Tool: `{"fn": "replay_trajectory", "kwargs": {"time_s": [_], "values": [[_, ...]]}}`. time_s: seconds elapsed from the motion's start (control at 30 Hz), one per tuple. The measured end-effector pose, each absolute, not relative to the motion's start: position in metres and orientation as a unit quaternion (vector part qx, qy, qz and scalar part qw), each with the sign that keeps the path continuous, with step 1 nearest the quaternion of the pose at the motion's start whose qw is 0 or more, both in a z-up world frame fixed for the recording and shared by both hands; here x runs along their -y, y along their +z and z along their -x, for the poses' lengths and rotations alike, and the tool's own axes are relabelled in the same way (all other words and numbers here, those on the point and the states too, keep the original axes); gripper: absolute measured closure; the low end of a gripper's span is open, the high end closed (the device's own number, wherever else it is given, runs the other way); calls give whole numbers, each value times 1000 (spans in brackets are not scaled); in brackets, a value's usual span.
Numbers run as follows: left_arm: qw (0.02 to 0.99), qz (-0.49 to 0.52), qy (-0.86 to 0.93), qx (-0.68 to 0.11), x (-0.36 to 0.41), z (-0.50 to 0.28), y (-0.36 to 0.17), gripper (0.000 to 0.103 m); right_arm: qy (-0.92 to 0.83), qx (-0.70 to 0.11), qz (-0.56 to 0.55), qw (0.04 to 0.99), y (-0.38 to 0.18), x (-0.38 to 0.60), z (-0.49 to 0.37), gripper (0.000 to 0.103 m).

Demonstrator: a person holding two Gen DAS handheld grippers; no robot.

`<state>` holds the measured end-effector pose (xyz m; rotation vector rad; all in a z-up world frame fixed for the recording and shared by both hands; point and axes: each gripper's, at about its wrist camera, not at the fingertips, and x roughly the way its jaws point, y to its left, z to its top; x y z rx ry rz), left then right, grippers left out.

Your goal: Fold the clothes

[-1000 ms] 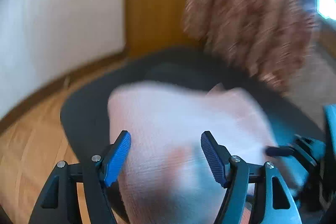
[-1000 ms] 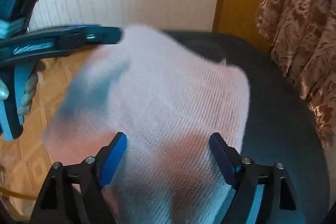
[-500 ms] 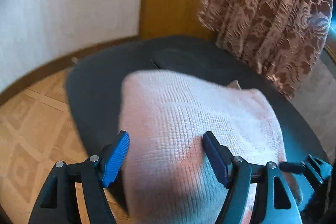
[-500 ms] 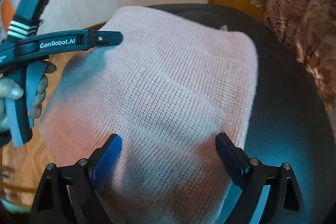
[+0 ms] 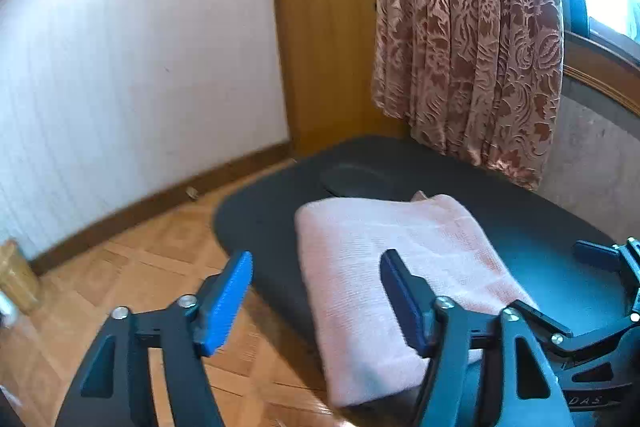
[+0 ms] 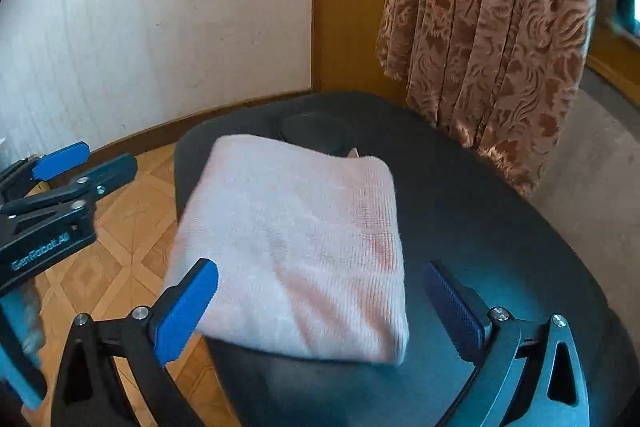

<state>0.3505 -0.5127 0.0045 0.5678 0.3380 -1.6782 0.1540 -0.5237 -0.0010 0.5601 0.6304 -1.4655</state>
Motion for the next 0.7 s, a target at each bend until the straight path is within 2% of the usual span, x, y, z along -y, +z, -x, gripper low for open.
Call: {"fn": "replay_trajectory", "kwargs": {"time_s": [0.07,0.17,0.33,0.53,0.67,0.7], "values": [[631,-241,-722,-150,502,-359,9,41,-639,-288,-245,669,-3,506,-167,0],[618,-222,-729,-194,497,-375,15,45,-633,-300,-241,672,-5,494,-177,0],[596,-203,-735,-252,494,-385,10,45,-629,-308,-236,674,1,474,-191,0],[589,-218,-728,-276,495,-383,-3,45,-633,-308,-220,675,9,456,-200,0],[597,-211,-725,-270,489,-385,-6,60,-639,-306,-221,671,10,446,-199,0],[600,-212,-724,-265,487,-384,-7,60,-641,-304,-222,669,10,443,-198,0]]}}
